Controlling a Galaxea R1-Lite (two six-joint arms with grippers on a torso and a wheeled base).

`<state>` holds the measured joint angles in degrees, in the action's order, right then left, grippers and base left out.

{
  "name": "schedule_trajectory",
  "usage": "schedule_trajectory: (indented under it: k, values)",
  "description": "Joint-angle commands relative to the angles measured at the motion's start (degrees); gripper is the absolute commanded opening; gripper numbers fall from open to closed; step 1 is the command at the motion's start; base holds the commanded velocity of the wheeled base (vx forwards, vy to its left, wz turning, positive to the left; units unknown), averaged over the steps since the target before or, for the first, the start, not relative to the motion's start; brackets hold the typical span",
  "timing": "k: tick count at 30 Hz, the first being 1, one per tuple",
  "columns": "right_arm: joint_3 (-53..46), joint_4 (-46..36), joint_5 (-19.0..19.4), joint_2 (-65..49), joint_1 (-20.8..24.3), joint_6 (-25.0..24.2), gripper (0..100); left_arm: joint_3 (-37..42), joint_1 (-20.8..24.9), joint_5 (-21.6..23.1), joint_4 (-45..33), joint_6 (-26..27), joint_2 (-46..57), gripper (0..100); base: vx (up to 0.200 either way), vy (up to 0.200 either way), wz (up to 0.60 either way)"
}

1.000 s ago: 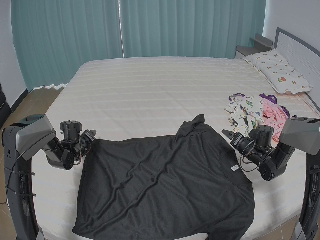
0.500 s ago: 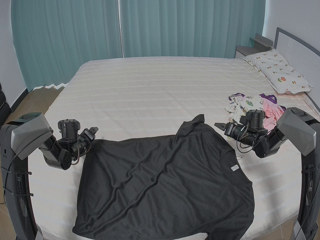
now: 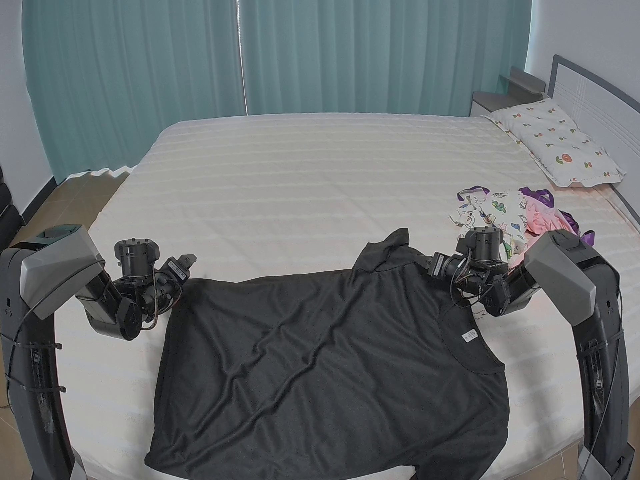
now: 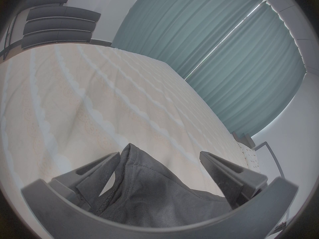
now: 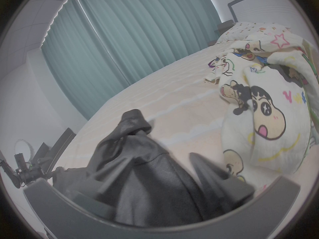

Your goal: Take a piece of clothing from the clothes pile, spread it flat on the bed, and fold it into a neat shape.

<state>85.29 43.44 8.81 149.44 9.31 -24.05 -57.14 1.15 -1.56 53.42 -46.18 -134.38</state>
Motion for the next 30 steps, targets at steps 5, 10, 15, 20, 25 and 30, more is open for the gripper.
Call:
schedule_trajectory:
  k: [5, 10, 15, 20, 25, 30]
  values:
    - [2.0, 0.6, -2.4, 1.0, -1.1, -2.6, 0, 0.0, -0.6, 0.0, 0.0, -0.1, -0.9, 100, 0.0, 0.0, 0.0]
    - [2.0, 0.9, -2.5, 0.2, -2.4, -5.5, 0, 0.0, -0.6, 0.0, 0.0, -0.1, -0.9, 100, 0.0, 0.0, 0.0]
    - [1.4, 2.1, -2.5, 0.0, -3.6, -6.0, 0, -0.2, -0.7, 0.0, 0.1, -0.1, -1.2, 100, 0.0, 0.0, 0.0]
    - [1.3, 2.4, -2.0, -0.1, -3.8, -6.7, 0, -0.2, -0.7, 0.0, 0.1, -0.1, -1.2, 100, 0.0, 0.0, 0.0]
    - [1.9, 1.8, -1.6, 0.0, -3.1, -6.1, 100, -0.2, -0.7, 0.0, 0.2, -0.1, -1.1, 100, 0.0, 0.0, 0.0]
    - [1.9, 2.5, -1.3, -0.9, -1.7, -6.6, 100, -0.3, -0.7, 0.0, 0.2, -0.1, -1.0, 100, 0.0, 0.0, 0.0]
